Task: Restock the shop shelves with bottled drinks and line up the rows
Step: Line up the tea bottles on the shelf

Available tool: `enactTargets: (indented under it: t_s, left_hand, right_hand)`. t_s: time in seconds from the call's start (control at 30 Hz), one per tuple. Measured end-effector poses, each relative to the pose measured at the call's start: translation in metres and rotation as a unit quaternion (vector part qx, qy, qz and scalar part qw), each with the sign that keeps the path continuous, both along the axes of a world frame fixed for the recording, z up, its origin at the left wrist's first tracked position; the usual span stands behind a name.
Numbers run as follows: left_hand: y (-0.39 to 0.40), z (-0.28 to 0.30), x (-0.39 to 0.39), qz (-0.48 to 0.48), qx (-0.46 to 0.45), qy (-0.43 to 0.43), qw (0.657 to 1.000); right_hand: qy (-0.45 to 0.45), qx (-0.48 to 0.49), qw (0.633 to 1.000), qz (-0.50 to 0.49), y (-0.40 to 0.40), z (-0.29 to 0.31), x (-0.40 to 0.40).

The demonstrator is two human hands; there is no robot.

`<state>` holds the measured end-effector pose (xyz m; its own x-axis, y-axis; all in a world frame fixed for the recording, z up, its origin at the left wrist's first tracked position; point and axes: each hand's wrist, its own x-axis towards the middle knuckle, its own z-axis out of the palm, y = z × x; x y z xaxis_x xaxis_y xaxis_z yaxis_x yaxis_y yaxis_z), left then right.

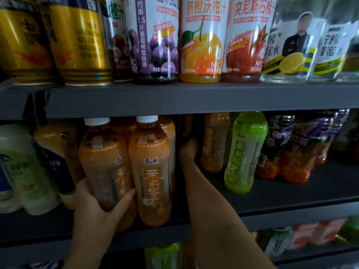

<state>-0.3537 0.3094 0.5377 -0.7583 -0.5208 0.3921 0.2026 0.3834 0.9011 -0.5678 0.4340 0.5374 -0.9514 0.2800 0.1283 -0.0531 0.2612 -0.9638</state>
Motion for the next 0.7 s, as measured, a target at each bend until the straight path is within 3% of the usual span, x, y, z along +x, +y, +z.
enactTargets:
  t_s: [0.23,0.7]
  left_hand:
    - [0.002,0.001,0.006,-0.015,-0.062,0.039,0.997]
    - [-0.003,-0.005,0.004,-0.031,-0.042,0.047,0.997]
  right_hand:
    - [0.004,0.020,1.000,-0.005,-0.002,-0.006,0.049]
    - [0.012,0.028,0.997,0.068,0.022,-0.011,0.078]
